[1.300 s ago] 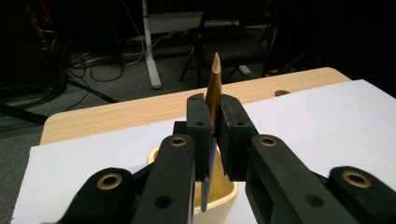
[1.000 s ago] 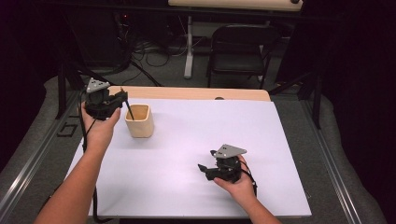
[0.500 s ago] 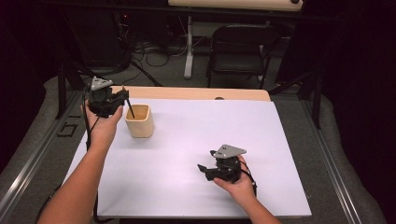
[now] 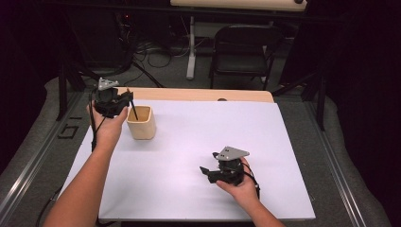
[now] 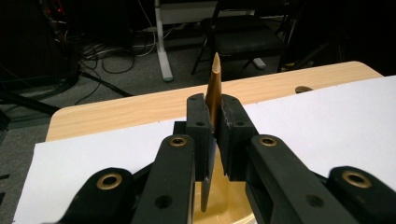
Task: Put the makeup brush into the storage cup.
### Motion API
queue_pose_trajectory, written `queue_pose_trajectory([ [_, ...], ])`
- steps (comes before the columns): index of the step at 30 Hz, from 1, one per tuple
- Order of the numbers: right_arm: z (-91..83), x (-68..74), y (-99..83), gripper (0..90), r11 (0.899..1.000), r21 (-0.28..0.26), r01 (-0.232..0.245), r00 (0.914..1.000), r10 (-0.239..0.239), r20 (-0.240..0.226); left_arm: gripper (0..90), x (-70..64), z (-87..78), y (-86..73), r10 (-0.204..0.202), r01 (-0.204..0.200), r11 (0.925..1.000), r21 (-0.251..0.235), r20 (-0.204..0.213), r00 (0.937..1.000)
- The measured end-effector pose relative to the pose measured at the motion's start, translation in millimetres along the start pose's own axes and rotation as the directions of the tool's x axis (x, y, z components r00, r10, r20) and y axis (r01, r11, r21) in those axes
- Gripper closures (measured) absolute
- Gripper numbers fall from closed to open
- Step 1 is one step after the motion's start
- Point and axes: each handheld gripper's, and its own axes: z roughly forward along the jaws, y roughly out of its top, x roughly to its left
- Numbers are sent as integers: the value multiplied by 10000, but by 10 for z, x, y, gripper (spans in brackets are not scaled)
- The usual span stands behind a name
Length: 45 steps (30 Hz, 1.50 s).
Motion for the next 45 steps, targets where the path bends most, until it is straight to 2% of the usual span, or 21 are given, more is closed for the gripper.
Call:
queue_pose_trajectory([
  [27,-7,-3,-4,290,10000,-31,-19,10000,20,43,838,-23,161,-38,50,-52,9985,537,52,10000],
  [45,-14,-11,-5,290,10000,-48,-57,10000,58,27,838,-24,271,-117,259,-254,9936,1101,-27,9997],
])
